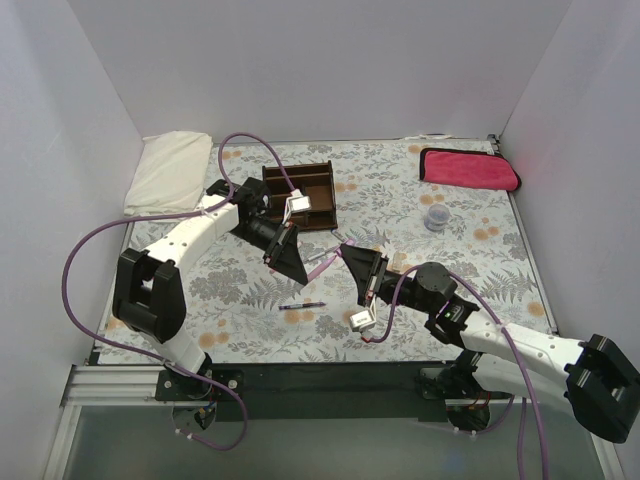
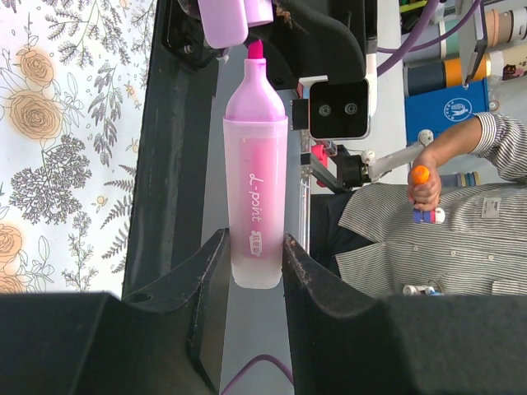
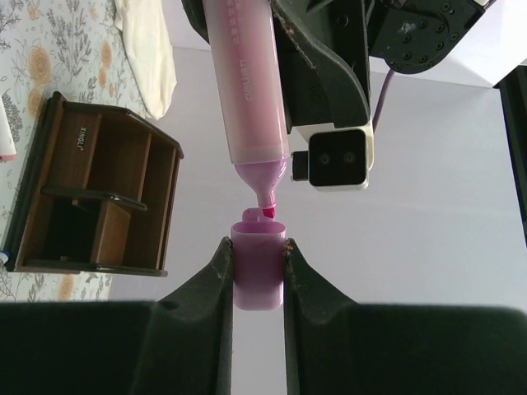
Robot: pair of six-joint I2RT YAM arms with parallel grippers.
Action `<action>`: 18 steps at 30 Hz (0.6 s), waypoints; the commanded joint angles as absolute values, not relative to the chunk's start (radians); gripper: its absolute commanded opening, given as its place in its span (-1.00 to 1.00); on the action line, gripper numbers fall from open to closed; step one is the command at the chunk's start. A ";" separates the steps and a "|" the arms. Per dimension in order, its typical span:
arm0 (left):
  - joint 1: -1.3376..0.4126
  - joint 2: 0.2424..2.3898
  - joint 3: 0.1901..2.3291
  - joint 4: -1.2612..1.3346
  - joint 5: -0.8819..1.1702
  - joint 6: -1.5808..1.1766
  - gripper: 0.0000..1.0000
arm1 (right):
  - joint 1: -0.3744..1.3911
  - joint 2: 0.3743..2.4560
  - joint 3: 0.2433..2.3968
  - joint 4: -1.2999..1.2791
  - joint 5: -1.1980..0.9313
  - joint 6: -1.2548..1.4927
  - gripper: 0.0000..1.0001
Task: Sort the stationery into containers
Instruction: Close the pen cap on the pen.
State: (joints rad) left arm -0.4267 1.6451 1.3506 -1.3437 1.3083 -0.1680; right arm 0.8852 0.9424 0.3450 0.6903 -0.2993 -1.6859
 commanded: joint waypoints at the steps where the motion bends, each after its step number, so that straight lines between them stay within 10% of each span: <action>1: -0.428 1.652 1.373 -1.393 1.324 -0.153 -1.00 | 0.884 0.950 0.382 0.663 -0.331 -1.713 -0.97; 18: -0.426 1.747 1.440 -1.394 1.342 -0.141 -1.00 | 0.897 0.957 0.388 0.624 -0.387 -1.747 -0.97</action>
